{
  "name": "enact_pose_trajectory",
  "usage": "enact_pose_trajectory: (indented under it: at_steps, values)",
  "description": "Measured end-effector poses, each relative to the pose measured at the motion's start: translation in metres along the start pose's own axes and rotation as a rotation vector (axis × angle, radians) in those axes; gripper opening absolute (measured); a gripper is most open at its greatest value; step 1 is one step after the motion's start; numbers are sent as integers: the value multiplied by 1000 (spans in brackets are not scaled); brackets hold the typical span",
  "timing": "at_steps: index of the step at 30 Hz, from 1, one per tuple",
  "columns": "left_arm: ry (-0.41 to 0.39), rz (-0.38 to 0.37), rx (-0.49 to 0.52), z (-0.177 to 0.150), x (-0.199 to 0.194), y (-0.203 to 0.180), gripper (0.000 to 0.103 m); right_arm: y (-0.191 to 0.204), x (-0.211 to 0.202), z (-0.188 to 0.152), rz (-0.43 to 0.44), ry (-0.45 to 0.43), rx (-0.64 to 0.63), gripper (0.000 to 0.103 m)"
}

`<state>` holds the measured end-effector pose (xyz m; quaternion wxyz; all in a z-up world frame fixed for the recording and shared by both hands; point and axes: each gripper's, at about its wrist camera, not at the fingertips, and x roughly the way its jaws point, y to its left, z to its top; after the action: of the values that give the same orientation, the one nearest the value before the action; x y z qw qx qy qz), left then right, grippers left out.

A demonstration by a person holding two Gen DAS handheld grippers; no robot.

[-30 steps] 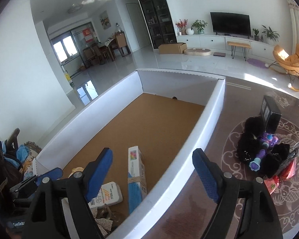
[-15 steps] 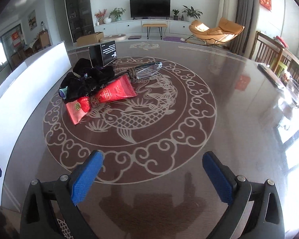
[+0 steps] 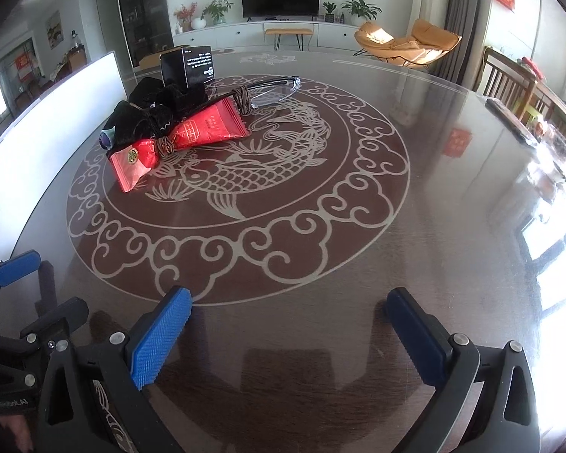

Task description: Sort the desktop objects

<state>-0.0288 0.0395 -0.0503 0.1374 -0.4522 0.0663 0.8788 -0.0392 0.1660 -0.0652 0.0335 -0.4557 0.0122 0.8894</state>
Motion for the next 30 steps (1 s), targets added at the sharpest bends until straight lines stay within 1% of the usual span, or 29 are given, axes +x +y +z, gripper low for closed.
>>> enact_pose_trajectory:
  at_steps: [10, 12, 30]
  values:
    - [5, 12, -1, 0, 1, 1, 99, 0, 0, 0, 0, 0, 0, 103]
    - [10, 7, 2, 0, 2, 0, 103, 0, 0, 0, -1, 1, 0, 103]
    - [14, 2, 9, 0, 3, -1, 103, -1, 0, -1, -3, 1, 1, 103]
